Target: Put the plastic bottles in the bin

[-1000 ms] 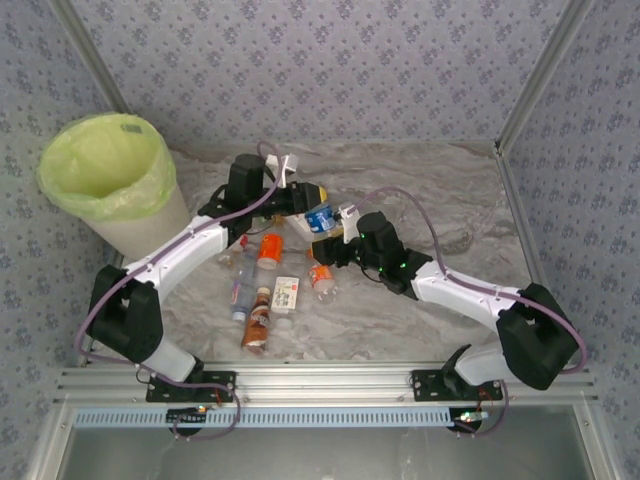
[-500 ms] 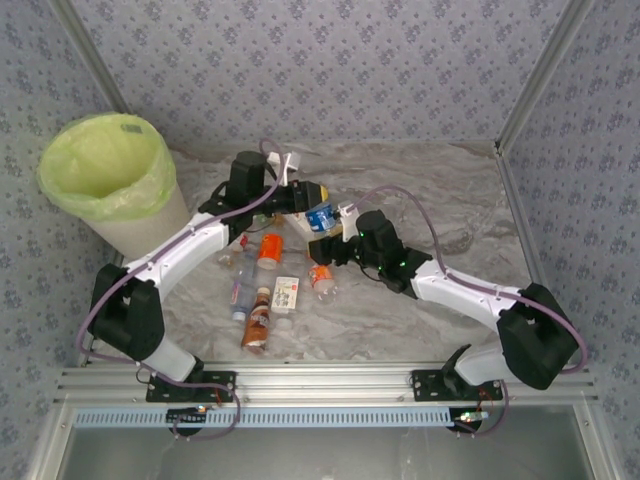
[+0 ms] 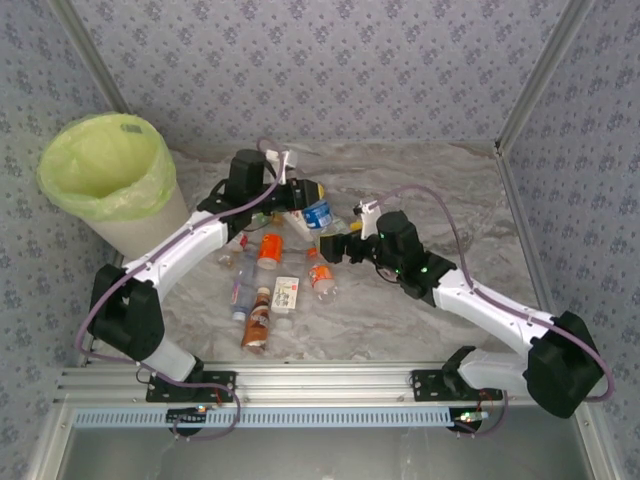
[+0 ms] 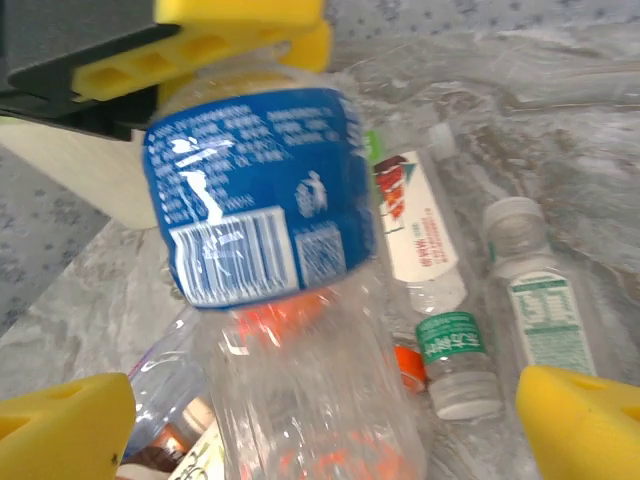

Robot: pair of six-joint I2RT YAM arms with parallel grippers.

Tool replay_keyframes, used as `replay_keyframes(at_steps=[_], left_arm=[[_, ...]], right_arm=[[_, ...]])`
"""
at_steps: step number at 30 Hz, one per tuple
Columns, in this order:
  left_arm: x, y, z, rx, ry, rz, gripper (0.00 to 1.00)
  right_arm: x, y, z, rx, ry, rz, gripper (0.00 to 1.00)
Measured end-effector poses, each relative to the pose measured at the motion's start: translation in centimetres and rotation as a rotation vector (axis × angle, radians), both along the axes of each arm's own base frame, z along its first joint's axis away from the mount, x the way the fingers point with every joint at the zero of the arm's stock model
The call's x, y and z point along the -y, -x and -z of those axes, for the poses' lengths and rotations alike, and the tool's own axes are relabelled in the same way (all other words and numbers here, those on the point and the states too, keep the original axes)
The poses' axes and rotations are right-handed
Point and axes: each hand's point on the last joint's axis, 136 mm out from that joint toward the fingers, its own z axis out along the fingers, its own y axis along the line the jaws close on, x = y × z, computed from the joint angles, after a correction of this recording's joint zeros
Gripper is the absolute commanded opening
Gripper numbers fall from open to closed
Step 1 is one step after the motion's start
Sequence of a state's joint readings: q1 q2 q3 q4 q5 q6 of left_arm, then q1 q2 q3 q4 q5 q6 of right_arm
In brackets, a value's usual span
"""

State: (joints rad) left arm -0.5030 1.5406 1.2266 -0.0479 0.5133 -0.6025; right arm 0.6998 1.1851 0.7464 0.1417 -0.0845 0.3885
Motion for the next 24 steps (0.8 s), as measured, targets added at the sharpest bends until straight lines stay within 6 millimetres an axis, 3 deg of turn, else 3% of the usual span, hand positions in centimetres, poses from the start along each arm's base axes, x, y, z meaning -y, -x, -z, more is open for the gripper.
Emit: replay_keyframes(at_steps=[7, 14, 24], left_arm=[[-2.8, -2.2, -0.3, 0.015, -0.027, -0.143, 0.0], [-6.9, -3.2, -2.9, 0.068, -0.039, -0.279, 0.0], [-11.6, -3.7, -7.0, 0.178, -0.1, -0.5, 0.0]], right_arm=[[2.8, -1.4, 2.3, -0.035, 0.028, 0.193, 1.0], [4.7, -2.1, 3.6, -0.063, 0.026, 0.325, 1.0], [6.1, -2.8, 3.7, -0.061, 0.023, 0.422, 1.0]])
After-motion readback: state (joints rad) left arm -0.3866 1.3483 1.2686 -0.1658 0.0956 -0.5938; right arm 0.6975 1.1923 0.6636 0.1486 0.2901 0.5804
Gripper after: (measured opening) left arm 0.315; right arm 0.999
